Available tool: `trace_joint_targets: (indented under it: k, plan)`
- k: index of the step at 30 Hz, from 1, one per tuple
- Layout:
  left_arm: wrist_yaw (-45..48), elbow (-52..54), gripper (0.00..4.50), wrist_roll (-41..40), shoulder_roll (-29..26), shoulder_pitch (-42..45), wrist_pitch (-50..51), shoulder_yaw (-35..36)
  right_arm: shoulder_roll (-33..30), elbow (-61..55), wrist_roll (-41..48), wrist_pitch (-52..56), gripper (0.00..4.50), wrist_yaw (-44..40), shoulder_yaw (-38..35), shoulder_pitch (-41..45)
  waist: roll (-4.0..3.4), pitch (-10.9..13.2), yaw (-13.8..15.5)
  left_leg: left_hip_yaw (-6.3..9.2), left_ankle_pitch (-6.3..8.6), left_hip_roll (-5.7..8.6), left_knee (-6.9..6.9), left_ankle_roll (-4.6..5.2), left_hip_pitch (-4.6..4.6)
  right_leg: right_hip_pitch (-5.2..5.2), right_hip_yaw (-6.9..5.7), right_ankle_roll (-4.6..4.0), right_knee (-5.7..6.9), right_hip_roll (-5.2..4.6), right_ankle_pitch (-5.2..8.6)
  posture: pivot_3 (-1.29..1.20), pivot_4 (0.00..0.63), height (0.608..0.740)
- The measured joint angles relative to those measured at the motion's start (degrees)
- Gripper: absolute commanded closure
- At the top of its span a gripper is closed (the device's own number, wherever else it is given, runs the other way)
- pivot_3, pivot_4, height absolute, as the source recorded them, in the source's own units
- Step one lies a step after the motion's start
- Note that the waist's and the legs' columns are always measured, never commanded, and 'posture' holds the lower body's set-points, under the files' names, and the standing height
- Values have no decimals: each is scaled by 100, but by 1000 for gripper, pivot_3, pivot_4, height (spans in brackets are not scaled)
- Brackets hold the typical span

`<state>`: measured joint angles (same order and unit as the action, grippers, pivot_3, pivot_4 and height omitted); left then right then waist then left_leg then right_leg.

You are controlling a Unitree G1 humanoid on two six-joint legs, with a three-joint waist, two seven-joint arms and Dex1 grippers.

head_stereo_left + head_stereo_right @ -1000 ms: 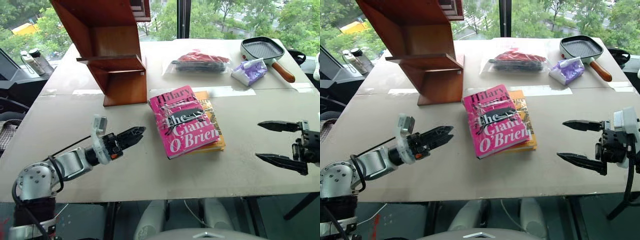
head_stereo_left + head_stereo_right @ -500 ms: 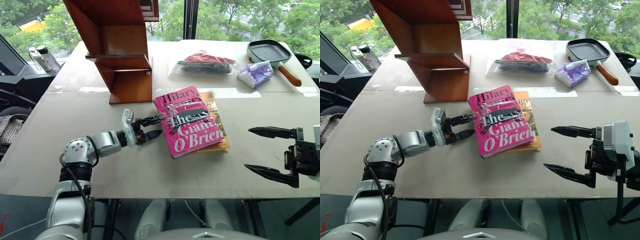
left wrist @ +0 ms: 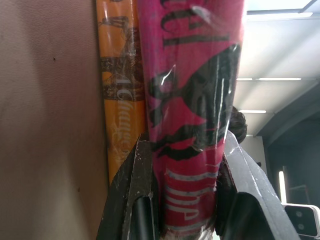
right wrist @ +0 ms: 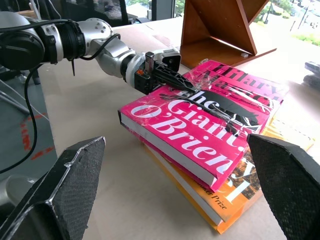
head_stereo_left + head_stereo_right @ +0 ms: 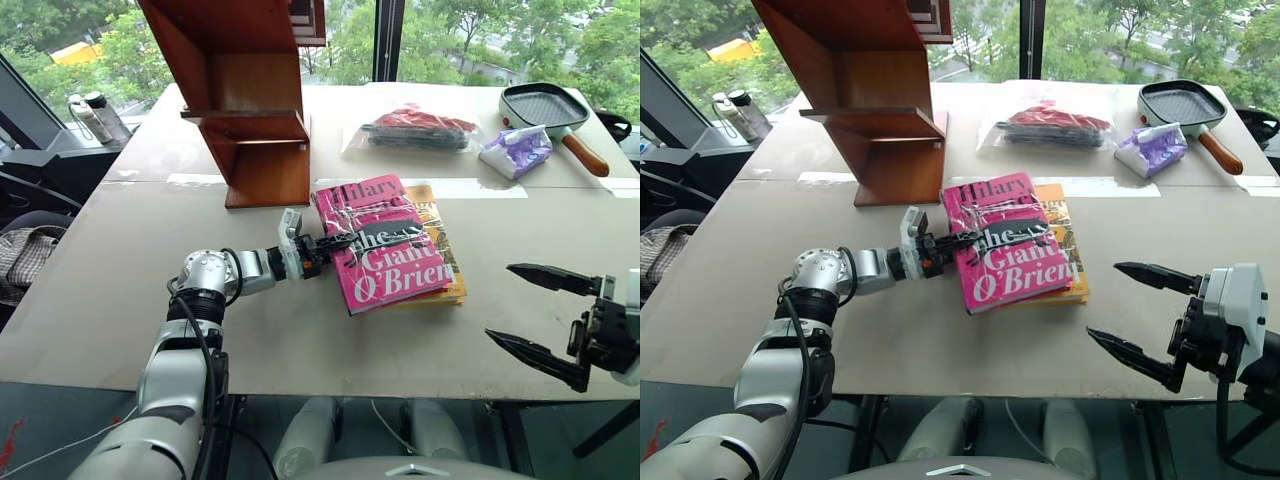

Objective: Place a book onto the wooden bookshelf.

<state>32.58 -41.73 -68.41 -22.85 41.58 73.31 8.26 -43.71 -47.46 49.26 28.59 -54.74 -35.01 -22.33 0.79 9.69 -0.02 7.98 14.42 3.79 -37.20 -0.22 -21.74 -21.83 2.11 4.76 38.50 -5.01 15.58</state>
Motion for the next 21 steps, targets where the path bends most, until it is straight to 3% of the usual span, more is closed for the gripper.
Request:
trace_joint_targets:
  k: [5, 9, 15, 18, 21]
  plan:
    - [489, 456, 3840, 256, -423, -410, 127, 286, 21, -86, 23, -35, 0, 150, 173, 126, 10, 4, -187, 18, 0, -12, 4, 0, 1, -6, 6, -1, -4, 3, -1, 0, 150, 740]
    - [1060, 2653, 3840, 344, -1108, -1377, -322, 671, 6, 623, -191, -275, 0, 37, 733, 898, 45, 24, -225, 5, -3, -38, 11, -7, -18, -35, 21, -6, -8, 2, -4, 0, 150, 740]
    - [1648, 5479, 3840, 574, -2142, -1784, -1136, 1119, 36, 1686, -556, -574, 0, -215, 1560, 2064, 39, 27, -34, 14, -10, -30, 28, -19, -37, -32, 6, -5, -61, -3, -5, 0, 150, 740]
    - [1770, 6598, 3840, 1692, -2700, -1231, -2270, 630, 41, 2712, -755, -819, 0, -501, 1753, 2848, 46, 38, 34, 11, -13, -23, 28, -24, -54, -36, -5, -1, -74, -2, -10, 0, 150, 740]
    - [1932, 6778, 3840, 3432, -3356, -297, -4151, 142, 110, 3603, -1017, -1065, 0, -549, 1907, 3656, 43, 39, 31, -12, -15, -12, 47, -26, -50, -43, -2, -2, -76, 1, -10, 0, 150, 740]
